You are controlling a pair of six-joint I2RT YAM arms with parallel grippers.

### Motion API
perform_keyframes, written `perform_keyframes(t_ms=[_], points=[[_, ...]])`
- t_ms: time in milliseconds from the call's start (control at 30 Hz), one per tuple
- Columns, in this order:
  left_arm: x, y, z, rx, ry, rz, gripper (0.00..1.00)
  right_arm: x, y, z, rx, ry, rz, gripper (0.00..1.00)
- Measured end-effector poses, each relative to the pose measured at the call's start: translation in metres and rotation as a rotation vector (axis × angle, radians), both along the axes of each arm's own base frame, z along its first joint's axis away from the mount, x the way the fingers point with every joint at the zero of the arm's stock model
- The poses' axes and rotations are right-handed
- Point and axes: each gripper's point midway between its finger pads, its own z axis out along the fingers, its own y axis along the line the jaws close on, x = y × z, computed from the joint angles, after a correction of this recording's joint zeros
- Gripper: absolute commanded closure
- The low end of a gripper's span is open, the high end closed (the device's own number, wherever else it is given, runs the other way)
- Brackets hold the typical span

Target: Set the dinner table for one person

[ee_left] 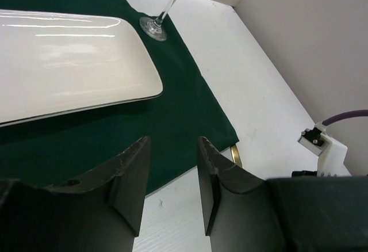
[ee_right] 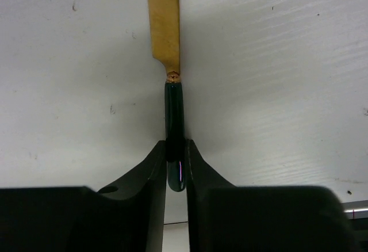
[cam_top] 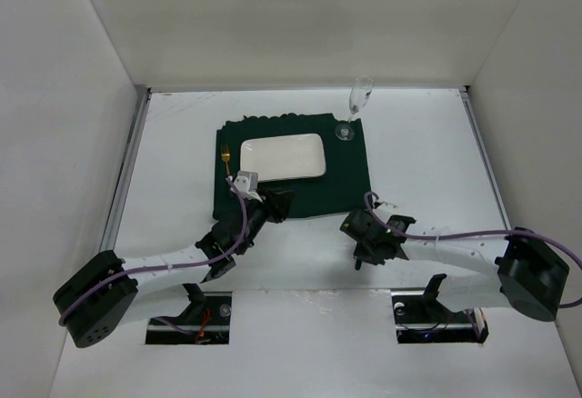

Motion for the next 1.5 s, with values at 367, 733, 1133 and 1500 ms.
perform_keyframes(t_ms=[367, 733, 1133, 1500], points=[[0.003, 0.002, -0.004, 0.001, 0.014, 0.01, 0.64, -0.007, -0.019, 0.034, 0.066, -0.076, -0.09, 0.92], [0.01, 0.009, -0.004, -0.009, 0.019, 0.039, 0.64, 0.046, -0.027, 0.078, 0.023, -0.212, -0.009, 0.92], [0.012, 0.008, -0.013, -0.003, 0.045, 0.043, 0.64, 0.151, 0.036, 0.089, 0.156, -0.318, 0.284, 0.92], [0.014, 0.01, -0.013, -0.01, 0.048, 0.05, 0.64, 0.215, 0.037, 0.06, 0.118, -0.285, 0.331, 0.91]])
